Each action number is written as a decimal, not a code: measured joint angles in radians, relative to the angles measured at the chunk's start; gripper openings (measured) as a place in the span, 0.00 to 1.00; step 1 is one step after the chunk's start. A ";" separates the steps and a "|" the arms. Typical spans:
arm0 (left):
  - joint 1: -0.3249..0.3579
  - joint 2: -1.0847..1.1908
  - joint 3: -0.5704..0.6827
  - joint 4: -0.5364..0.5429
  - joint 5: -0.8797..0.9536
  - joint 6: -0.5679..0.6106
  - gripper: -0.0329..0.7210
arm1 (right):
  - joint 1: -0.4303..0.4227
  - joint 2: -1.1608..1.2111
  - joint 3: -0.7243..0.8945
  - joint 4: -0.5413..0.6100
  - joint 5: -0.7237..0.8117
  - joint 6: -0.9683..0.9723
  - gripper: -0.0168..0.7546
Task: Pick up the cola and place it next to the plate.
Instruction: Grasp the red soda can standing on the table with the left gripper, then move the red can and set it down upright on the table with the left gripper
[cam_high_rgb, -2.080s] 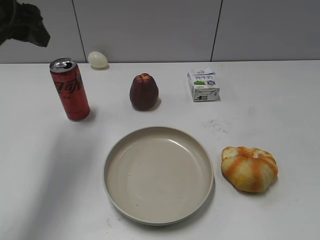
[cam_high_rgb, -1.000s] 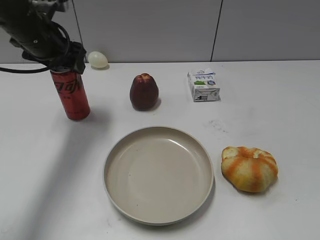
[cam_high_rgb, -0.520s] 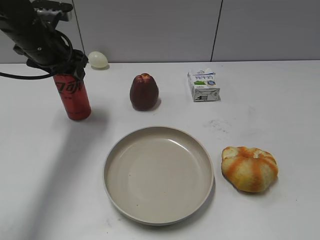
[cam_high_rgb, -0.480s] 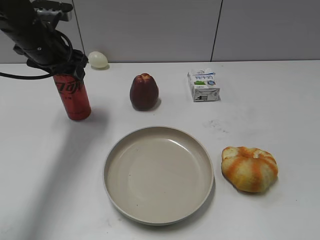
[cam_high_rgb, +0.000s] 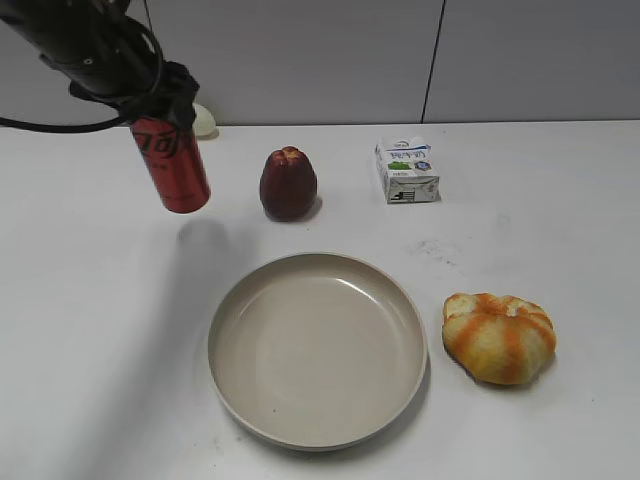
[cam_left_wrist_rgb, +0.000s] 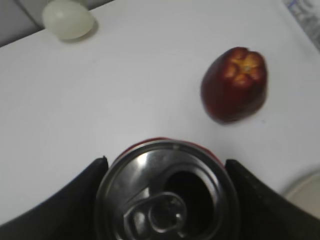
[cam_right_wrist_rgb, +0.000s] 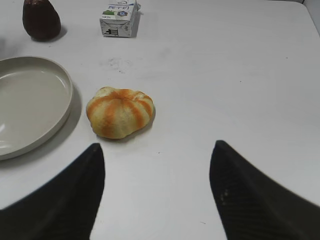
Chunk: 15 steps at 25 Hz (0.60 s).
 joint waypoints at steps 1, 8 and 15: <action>-0.026 -0.004 -0.006 0.000 0.002 0.000 0.73 | 0.000 0.000 0.000 0.000 0.000 0.000 0.71; -0.184 0.010 -0.088 0.012 0.010 0.000 0.73 | 0.000 0.000 0.000 0.000 0.000 0.000 0.71; -0.261 0.118 -0.199 0.034 0.042 0.000 0.73 | 0.000 0.000 0.000 0.000 0.000 0.000 0.71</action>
